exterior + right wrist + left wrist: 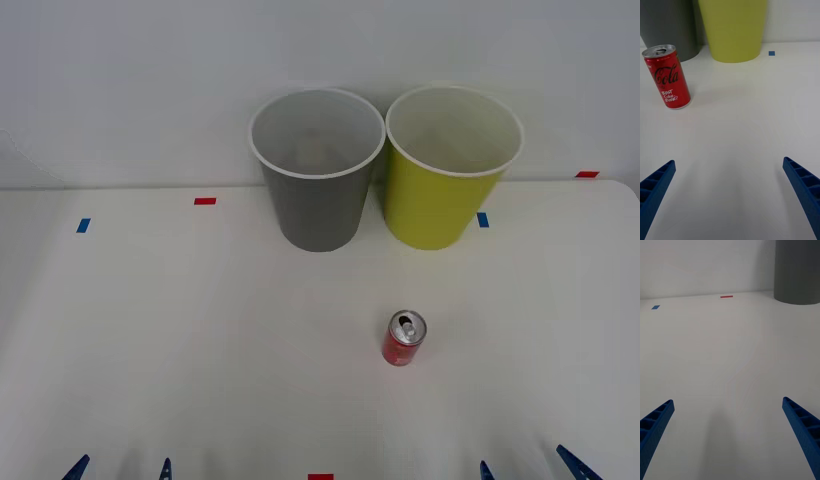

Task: Put cans in the gray bin and PET bottles in the light green bin.

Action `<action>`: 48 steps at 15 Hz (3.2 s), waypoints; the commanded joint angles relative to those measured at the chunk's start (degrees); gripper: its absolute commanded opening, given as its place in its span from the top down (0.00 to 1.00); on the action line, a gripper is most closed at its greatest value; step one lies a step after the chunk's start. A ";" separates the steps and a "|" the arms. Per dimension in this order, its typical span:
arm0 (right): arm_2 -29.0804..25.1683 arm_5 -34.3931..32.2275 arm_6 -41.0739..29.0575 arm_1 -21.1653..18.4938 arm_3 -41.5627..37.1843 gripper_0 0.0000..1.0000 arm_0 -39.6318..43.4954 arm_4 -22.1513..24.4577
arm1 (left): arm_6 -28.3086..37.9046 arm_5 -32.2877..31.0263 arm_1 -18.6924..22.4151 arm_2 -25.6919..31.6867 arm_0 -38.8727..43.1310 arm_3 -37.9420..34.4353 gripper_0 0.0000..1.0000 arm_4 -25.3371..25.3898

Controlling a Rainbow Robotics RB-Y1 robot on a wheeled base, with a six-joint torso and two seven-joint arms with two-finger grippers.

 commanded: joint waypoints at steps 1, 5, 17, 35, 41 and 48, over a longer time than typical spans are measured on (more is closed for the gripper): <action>0.00 0.00 0.00 0.00 0.00 0.00 0.00 0.00 | 0.00 0.00 0.00 0.00 0.00 0.00 0.00 0.00; 0.00 0.00 0.00 0.00 0.00 0.00 0.00 0.00 | 0.00 0.00 0.00 0.00 0.00 0.00 0.00 0.00; 0.00 0.00 0.00 0.00 0.00 0.00 0.00 0.00 | 0.00 0.00 0.00 0.00 0.00 0.00 0.00 0.00; 0.00 0.00 0.00 0.00 0.00 0.00 0.00 0.00 | 0.00 0.00 0.00 0.00 0.00 0.00 0.00 0.00; 0.00 0.00 0.00 0.00 0.00 0.00 0.00 0.00 | 0.00 0.00 0.00 0.00 0.00 0.00 0.00 0.00; 0.00 0.00 0.00 0.00 0.00 0.00 0.00 0.00 | 0.00 0.00 0.00 0.00 0.00 0.00 0.00 0.00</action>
